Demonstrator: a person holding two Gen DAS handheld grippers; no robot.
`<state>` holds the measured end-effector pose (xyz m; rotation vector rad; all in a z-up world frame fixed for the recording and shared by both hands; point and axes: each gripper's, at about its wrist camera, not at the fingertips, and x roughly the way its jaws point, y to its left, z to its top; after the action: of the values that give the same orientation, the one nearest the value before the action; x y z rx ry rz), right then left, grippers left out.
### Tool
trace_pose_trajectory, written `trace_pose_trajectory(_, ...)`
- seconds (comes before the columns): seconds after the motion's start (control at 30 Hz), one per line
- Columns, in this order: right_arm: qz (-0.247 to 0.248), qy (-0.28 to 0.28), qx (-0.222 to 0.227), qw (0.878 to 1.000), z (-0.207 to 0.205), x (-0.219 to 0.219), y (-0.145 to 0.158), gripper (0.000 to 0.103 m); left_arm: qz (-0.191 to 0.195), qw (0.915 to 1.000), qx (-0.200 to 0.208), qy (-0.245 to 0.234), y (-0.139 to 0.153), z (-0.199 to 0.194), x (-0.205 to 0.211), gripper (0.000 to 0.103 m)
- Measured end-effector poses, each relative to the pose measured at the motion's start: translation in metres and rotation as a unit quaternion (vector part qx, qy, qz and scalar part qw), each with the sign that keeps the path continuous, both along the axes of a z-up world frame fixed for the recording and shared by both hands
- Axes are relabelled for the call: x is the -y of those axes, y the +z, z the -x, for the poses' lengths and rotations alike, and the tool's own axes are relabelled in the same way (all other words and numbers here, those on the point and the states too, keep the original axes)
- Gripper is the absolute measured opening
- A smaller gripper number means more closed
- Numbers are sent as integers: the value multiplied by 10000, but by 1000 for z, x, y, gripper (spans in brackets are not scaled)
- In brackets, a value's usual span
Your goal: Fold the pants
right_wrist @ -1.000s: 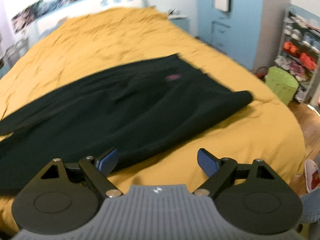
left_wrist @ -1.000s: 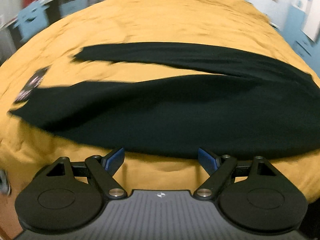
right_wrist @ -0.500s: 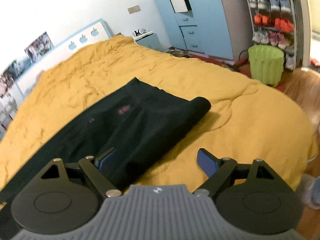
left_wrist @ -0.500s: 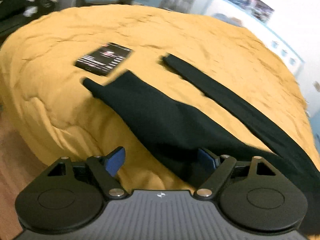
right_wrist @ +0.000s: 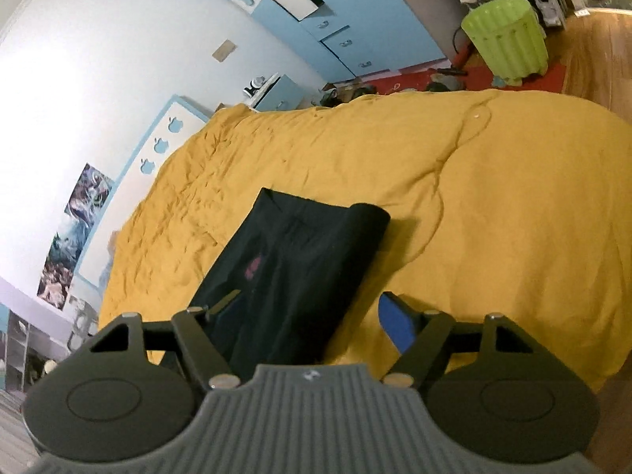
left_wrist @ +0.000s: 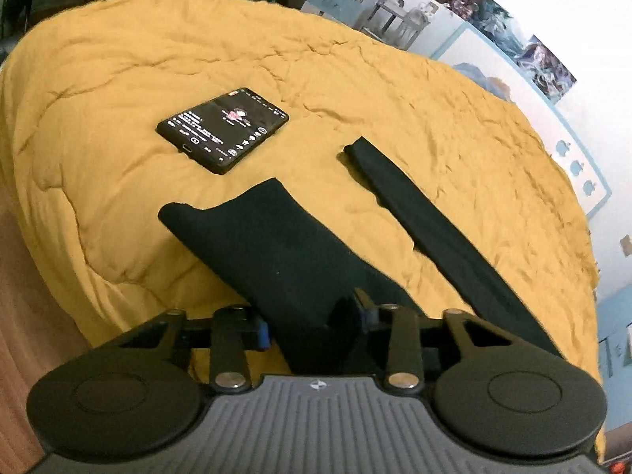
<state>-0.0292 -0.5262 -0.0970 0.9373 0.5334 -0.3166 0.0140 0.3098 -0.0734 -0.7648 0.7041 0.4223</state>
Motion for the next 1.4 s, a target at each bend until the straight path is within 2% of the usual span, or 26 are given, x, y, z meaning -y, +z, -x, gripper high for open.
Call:
trace_pose_trajectory(0.03, -81, -68, 17, 9999, -2, 3, -3, 70, 135, 9999, 27, 40, -1, -2, -4, 41)
trace_pose_trajectory(0.07, -180, -153, 6, 9997, -6, 7, -6, 63, 208, 9997, 51, 68, -2, -3, -8, 37)
trace_pose_trajectory(0.13, -260, -302, -213, 9990, -12, 15, -12, 33, 187, 9998, 52, 82, -1, -7, -11, 27)
trace_pose_trajectory(0.17, -330, -356, -327, 9983, -15, 19, -15, 8, 175, 9998, 81, 62, 1, -8, -12, 15)
trace_pose_trajectory(0.2, -467, -351, -282, 9979, -16, 23, -16, 2, 169, 9997, 141, 43, 3, -8, -11, 2)
trace_pose_trajectory(0.33, -476, -162, 129, 9987, -11, 26, 0, 0, -86, 9991, 395, -134, 20, -7, -3, 1)
trace_pose_trajectory(0.47, -585, -82, 503, 9970, -5, 30, 15, 0, -73, 9983, 529, -231, 31, -11, 0, 1)
trace_pose_trajectory(0.67, -818, -147, 396, 9958, -10, 35, 11, 0, 283, 9989, 347, -129, 24, -22, -11, 1)
trace_pose_trajectory(0.8, -1018, -45, 615, 9929, -29, 38, 25, 0, 357, 9980, 463, -254, 42, -52, -18, 1)
trace_pose_trajectory(0.97, -1379, 114, 765, 9874, -83, 42, 51, 0, 707, 9962, 400, -317, 63, -115, -28, 1)
trace_pose_trajectory(1.1, -1442, 174, 567, 9878, -141, 45, 63, 0, 716, 9973, 90, -153, 69, -167, -40, 1)
trace_pose_trajectory(1.23, -1623, 143, 316, 9861, -197, 48, 64, 0, 635, 9971, -388, -139, 62, -218, -47, 1)
trace_pose_trajectory(1.4, -1567, 242, -32, 9873, -272, 47, 59, 0, 822, 9923, -924, -44, 40, -271, -53, 1)
